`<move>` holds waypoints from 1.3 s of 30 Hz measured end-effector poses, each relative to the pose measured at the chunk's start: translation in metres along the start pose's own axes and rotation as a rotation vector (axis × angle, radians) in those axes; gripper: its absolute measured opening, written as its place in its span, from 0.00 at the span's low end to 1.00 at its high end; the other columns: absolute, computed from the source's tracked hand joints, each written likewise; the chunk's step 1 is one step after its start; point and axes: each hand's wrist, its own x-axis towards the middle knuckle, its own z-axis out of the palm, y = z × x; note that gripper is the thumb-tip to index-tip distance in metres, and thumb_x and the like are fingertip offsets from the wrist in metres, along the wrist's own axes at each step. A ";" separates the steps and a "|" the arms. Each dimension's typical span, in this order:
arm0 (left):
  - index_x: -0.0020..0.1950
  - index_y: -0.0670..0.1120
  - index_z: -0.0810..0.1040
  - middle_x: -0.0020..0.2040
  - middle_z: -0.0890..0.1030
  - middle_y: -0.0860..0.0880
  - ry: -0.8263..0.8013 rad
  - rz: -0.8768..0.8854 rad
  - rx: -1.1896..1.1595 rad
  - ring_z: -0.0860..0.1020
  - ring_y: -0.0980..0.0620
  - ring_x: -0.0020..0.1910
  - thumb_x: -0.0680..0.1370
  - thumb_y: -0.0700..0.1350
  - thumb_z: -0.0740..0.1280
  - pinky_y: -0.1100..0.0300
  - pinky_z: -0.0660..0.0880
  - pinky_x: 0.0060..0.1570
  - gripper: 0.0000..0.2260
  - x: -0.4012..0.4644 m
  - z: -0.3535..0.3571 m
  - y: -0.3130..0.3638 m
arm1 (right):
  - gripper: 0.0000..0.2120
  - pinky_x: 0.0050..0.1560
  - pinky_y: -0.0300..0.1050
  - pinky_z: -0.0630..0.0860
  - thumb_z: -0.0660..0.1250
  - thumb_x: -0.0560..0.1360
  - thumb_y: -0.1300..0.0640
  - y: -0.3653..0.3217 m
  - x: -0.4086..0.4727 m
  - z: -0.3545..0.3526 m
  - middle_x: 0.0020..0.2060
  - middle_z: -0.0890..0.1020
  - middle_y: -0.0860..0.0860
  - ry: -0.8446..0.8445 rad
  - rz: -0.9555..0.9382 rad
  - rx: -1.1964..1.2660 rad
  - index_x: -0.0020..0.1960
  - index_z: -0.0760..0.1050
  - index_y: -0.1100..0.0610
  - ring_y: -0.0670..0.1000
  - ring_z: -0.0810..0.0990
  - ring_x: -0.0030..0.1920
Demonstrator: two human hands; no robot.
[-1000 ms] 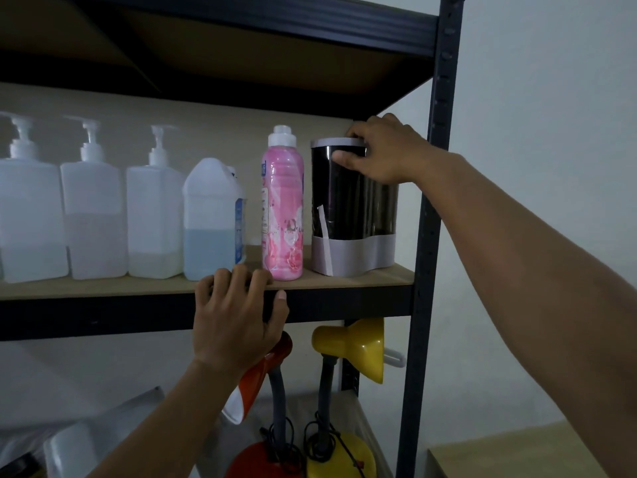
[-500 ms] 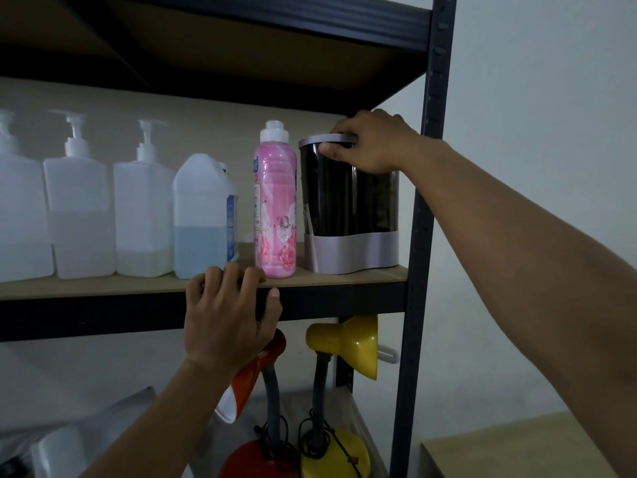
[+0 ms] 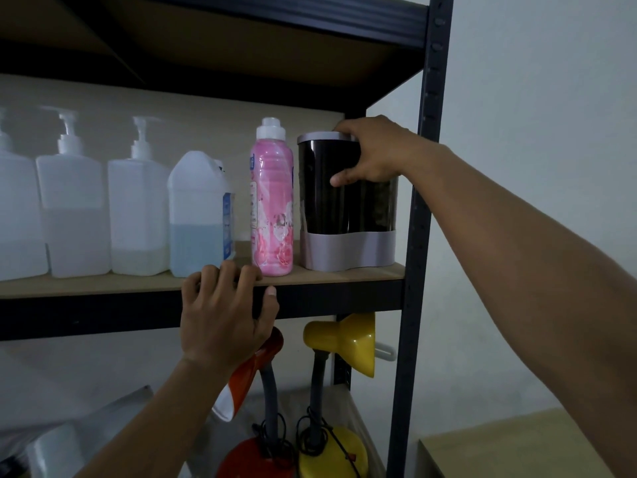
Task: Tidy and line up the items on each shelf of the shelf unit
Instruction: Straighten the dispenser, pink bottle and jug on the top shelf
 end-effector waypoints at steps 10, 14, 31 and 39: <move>0.48 0.42 0.76 0.44 0.76 0.41 0.013 0.001 0.007 0.72 0.41 0.42 0.79 0.56 0.58 0.47 0.67 0.47 0.18 0.000 0.000 0.001 | 0.38 0.66 0.62 0.66 0.76 0.67 0.34 -0.011 0.003 0.010 0.66 0.77 0.49 0.103 0.038 -0.131 0.72 0.69 0.47 0.56 0.73 0.67; 0.49 0.42 0.76 0.44 0.76 0.41 0.008 -0.002 0.006 0.73 0.40 0.43 0.79 0.56 0.58 0.46 0.68 0.47 0.18 0.000 0.000 0.000 | 0.41 0.69 0.63 0.62 0.75 0.66 0.32 -0.011 0.004 0.012 0.68 0.76 0.50 0.091 0.035 -0.163 0.73 0.67 0.48 0.57 0.72 0.68; 0.48 0.43 0.76 0.44 0.77 0.41 0.026 0.012 0.013 0.73 0.40 0.43 0.78 0.56 0.58 0.47 0.67 0.47 0.17 0.000 0.002 0.000 | 0.43 0.67 0.60 0.65 0.78 0.65 0.33 -0.002 0.002 0.014 0.64 0.77 0.54 0.087 0.040 -0.266 0.72 0.66 0.49 0.59 0.75 0.64; 0.48 0.43 0.75 0.44 0.76 0.41 0.034 0.015 0.009 0.73 0.40 0.43 0.79 0.56 0.58 0.47 0.68 0.47 0.17 -0.001 0.003 0.000 | 0.45 0.68 0.60 0.64 0.77 0.65 0.32 -0.004 0.004 0.017 0.65 0.76 0.55 0.101 0.042 -0.292 0.74 0.65 0.49 0.60 0.74 0.65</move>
